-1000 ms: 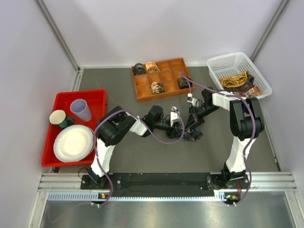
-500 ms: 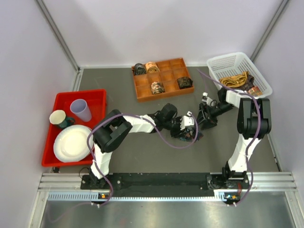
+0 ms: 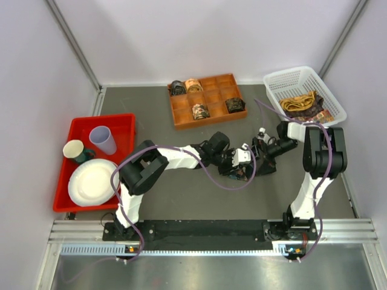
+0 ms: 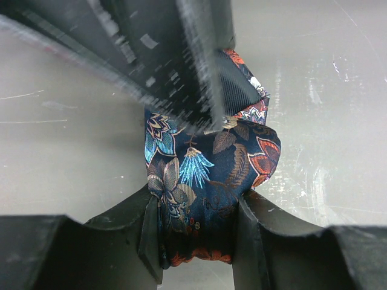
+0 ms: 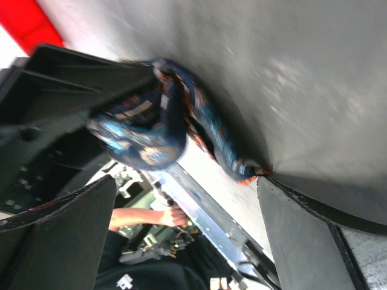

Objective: Roll the ties
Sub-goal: Roll the tie at the center of the board.

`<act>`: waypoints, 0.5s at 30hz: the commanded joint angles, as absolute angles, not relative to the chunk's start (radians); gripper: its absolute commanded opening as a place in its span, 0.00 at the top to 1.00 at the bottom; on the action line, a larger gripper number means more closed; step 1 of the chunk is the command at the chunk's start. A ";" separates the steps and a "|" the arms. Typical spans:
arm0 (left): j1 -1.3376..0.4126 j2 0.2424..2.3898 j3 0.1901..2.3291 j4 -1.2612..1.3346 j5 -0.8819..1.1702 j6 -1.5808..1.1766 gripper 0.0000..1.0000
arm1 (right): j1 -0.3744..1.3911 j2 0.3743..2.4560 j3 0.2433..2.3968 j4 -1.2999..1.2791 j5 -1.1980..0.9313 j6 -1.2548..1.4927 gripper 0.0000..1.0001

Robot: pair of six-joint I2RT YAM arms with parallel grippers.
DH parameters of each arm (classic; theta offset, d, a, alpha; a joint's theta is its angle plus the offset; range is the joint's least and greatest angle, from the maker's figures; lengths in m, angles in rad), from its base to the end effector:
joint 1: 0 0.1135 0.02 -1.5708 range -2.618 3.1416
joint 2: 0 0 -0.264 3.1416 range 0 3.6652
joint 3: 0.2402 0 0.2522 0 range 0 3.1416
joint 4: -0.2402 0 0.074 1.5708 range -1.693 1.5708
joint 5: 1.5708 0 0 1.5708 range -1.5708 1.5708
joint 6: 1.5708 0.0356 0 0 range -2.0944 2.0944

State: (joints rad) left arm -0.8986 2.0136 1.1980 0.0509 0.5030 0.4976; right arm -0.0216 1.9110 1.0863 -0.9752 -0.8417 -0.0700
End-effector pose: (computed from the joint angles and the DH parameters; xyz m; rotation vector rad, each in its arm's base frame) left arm 0.2485 -0.3398 0.1420 1.6961 1.6236 -0.7859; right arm 0.2967 0.0201 0.1280 -0.0738 -2.7057 -1.2228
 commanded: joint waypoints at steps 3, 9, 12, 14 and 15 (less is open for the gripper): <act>-0.902 2.149 1.123 -0.227 0.347 0.528 0.97 | 0.025 1.945 1.054 -0.758 -0.988 -0.104 0.04; -0.903 2.155 1.132 -0.225 0.354 0.514 0.97 | 0.029 1.855 1.023 -0.776 -1.098 -0.178 0.19; -0.903 2.164 1.141 -0.230 0.359 0.505 0.98 | 0.044 1.832 1.019 -0.788 -1.098 -0.190 0.21; -0.902 2.164 1.146 -0.233 0.359 0.502 0.98 | 0.055 1.825 1.016 -0.784 -1.104 -0.180 0.24; -0.903 2.163 1.147 -0.232 0.357 0.500 0.98 | 0.063 1.818 1.015 -0.781 -1.106 -0.166 0.25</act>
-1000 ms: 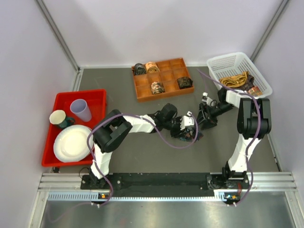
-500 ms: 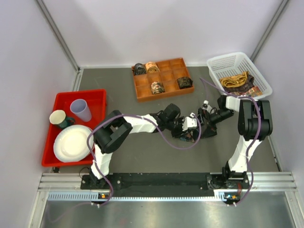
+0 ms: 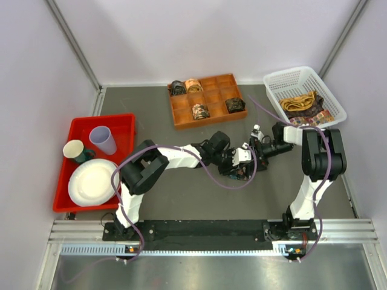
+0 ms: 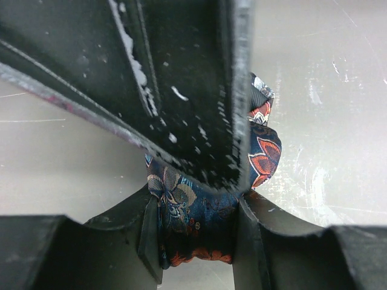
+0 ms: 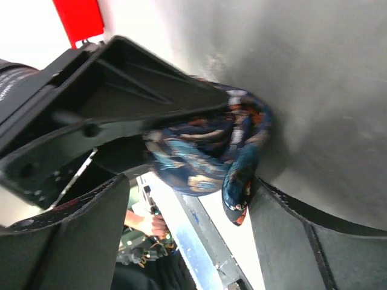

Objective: Roll the ties
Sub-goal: Roll the tie at the center of the board.

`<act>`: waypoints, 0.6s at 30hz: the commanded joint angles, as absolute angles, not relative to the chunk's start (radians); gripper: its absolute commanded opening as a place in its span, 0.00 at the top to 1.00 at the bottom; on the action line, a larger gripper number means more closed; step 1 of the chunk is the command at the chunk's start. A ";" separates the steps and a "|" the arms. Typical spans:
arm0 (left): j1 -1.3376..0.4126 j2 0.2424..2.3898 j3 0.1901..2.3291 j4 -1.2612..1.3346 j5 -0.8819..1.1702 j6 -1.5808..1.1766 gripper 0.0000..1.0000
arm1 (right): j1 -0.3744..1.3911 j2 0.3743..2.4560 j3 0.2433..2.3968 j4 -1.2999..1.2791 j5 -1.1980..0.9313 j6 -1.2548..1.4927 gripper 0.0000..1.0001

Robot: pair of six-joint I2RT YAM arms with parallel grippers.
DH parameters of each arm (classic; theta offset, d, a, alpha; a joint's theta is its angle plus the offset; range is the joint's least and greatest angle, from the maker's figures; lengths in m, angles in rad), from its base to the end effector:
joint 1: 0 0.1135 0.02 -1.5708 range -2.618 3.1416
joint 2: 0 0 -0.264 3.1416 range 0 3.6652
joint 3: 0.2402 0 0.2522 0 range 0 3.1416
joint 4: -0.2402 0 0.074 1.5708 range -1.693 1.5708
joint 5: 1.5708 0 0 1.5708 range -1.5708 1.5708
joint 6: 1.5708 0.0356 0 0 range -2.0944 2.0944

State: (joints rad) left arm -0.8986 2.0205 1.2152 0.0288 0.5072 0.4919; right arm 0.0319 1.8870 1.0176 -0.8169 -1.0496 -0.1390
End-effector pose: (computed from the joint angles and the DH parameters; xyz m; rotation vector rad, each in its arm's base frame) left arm 0.2497 -0.3415 0.1425 1.6988 1.6383 -0.7943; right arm 0.2943 0.0403 0.1249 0.1391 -2.6730 -1.5548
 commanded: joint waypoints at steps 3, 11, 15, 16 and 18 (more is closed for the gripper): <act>-0.903 2.164 1.149 -0.236 0.351 0.502 0.98 | 0.081 1.804 1.019 -0.769 -1.103 -0.138 0.29; -0.903 2.171 1.155 -0.235 0.345 0.488 0.98 | 0.118 1.824 1.035 -0.759 -0.999 -0.054 0.37; -0.904 2.171 1.155 -0.233 0.336 0.486 0.98 | 0.121 1.813 1.048 -0.759 -0.988 -0.028 0.49; -0.904 2.171 1.155 -0.233 0.334 0.485 0.98 | 0.123 1.815 1.055 -0.764 -0.989 -0.025 0.52; -0.904 2.171 1.154 -0.229 0.330 0.485 0.98 | 0.127 1.818 1.065 -0.769 -0.977 -0.021 0.60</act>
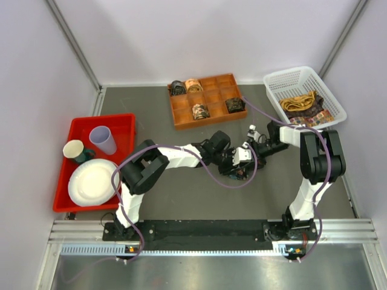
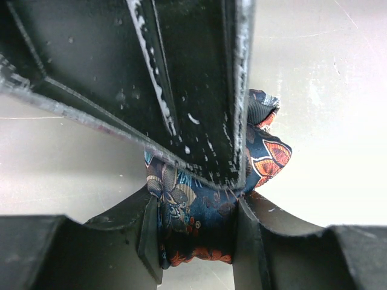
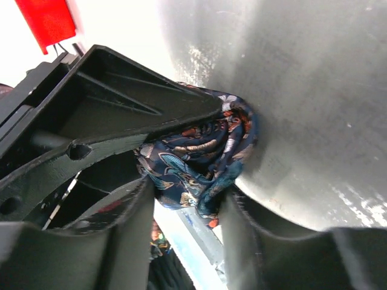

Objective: Roll the ties
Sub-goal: Roll the tie at the center of the board.

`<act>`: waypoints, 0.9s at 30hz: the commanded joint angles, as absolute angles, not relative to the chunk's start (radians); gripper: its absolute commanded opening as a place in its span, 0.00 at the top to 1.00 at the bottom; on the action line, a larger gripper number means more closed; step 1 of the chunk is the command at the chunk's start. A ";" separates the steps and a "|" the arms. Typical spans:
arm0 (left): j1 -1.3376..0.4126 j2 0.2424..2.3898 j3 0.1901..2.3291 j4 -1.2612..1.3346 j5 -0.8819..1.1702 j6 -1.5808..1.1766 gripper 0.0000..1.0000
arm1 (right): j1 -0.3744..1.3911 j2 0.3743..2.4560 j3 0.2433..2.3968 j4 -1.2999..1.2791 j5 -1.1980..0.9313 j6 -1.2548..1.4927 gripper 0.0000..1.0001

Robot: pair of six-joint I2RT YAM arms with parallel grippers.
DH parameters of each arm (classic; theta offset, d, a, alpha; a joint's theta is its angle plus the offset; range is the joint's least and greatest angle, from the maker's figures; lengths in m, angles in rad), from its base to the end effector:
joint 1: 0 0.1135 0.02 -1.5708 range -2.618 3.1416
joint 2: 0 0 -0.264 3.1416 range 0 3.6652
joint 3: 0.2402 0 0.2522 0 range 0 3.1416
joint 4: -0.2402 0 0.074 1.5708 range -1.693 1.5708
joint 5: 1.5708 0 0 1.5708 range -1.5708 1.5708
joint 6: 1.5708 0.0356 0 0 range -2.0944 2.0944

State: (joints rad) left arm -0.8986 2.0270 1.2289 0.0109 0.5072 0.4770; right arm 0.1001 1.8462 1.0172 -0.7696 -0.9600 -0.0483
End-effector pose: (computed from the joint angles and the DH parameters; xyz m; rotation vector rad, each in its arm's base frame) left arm 0.2508 -0.3429 0.1425 1.6932 1.6628 -0.8020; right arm 0.2945 0.0589 0.1331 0.1836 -2.7380 -1.4271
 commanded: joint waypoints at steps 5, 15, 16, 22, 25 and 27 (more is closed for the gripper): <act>-0.908 2.166 1.146 -0.218 0.316 0.480 0.92 | 0.127 1.838 1.086 -0.781 -0.950 -0.014 0.97; -0.876 2.056 1.063 -0.095 0.422 0.476 0.01 | 0.127 1.894 1.115 -0.825 -0.920 -0.103 1.00; -0.871 2.028 1.057 -0.071 0.429 0.476 0.01 | 0.127 1.896 1.123 -0.830 -0.920 -0.112 1.00; -0.819 1.913 0.994 0.031 0.529 0.488 0.01 | 0.127 1.907 1.154 -0.887 -0.914 -0.228 1.00; -0.802 1.887 0.977 0.044 0.590 0.546 0.01 | 0.126 1.907 1.152 -0.888 -0.904 -0.255 1.00; -0.798 1.893 0.980 0.041 0.633 0.595 0.01 | 0.126 1.910 1.154 -0.884 -0.911 -0.262 1.00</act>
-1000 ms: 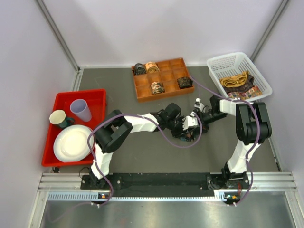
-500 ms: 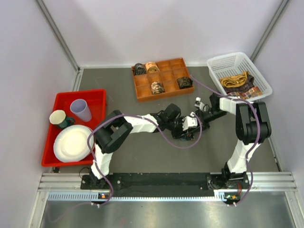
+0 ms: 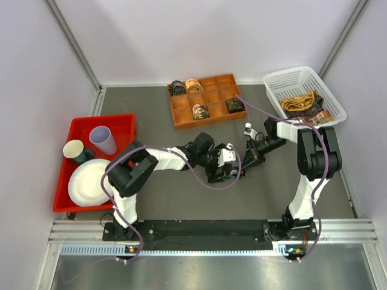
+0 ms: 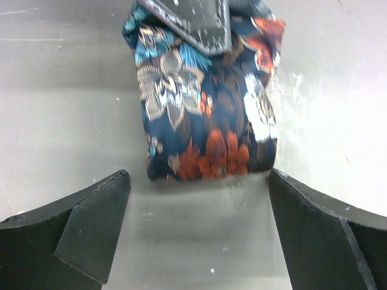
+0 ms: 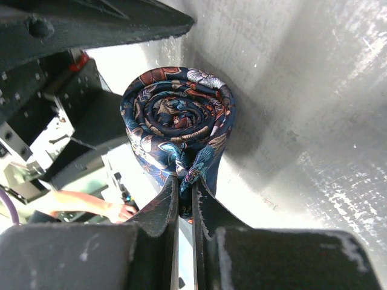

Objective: Roll the ties
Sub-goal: Roll the tie at the center of the board, then pick up the tie at the center of the board.

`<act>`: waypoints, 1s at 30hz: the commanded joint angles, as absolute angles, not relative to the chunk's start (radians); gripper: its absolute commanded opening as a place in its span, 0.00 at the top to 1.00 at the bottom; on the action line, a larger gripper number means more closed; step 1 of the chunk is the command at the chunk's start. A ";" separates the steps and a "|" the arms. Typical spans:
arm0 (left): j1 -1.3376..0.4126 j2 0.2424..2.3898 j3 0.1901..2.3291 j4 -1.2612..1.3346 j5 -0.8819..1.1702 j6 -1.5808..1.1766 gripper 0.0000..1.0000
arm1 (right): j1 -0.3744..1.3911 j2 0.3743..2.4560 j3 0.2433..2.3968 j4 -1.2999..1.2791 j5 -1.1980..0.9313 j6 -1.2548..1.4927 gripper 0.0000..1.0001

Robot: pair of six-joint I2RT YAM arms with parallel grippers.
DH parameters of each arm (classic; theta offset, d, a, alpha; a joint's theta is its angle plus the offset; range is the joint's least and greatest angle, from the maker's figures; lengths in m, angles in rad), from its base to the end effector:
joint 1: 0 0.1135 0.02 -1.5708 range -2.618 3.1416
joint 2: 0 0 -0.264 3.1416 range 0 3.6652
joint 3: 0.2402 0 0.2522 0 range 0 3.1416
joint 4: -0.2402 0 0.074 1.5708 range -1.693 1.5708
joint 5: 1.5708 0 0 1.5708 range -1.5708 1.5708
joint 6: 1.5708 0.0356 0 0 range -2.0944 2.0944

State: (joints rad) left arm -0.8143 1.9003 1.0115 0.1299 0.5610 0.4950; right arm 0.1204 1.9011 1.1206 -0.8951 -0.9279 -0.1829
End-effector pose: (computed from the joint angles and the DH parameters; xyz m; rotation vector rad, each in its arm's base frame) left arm 0.2484 -0.2908 0.1393 1.6294 1.6542 -0.8129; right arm 0.3062 0.0657 0.1387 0.3439 -2.7278 -1.3791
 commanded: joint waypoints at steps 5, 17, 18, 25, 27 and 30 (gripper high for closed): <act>-0.798 1.934 1.040 0.060 0.624 0.600 0.01 | 0.126 1.913 1.164 -0.879 -0.926 -0.270 1.00; -0.864 2.048 1.149 0.115 0.614 0.551 0.01 | 0.126 1.911 1.178 -0.884 -0.950 -0.256 1.00; -0.871 2.052 1.152 0.114 0.612 0.549 0.01 | 0.127 1.911 1.178 -0.882 -0.950 -0.247 1.00; -0.877 2.075 1.175 0.057 0.584 0.529 0.33 | 0.127 1.913 1.192 -0.894 -0.956 -0.221 1.00; -0.879 2.068 1.167 0.046 0.583 0.543 0.37 | 0.127 1.911 1.193 -0.891 -0.953 -0.200 1.00; -0.882 2.052 1.144 0.046 0.575 0.563 0.42 | 0.126 1.910 1.198 -0.888 -0.954 -0.166 1.00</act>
State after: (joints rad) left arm -0.8738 2.0338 1.1740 0.1307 0.6266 0.5236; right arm 0.1211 1.9091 1.1477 -0.9127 -0.9333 -0.1989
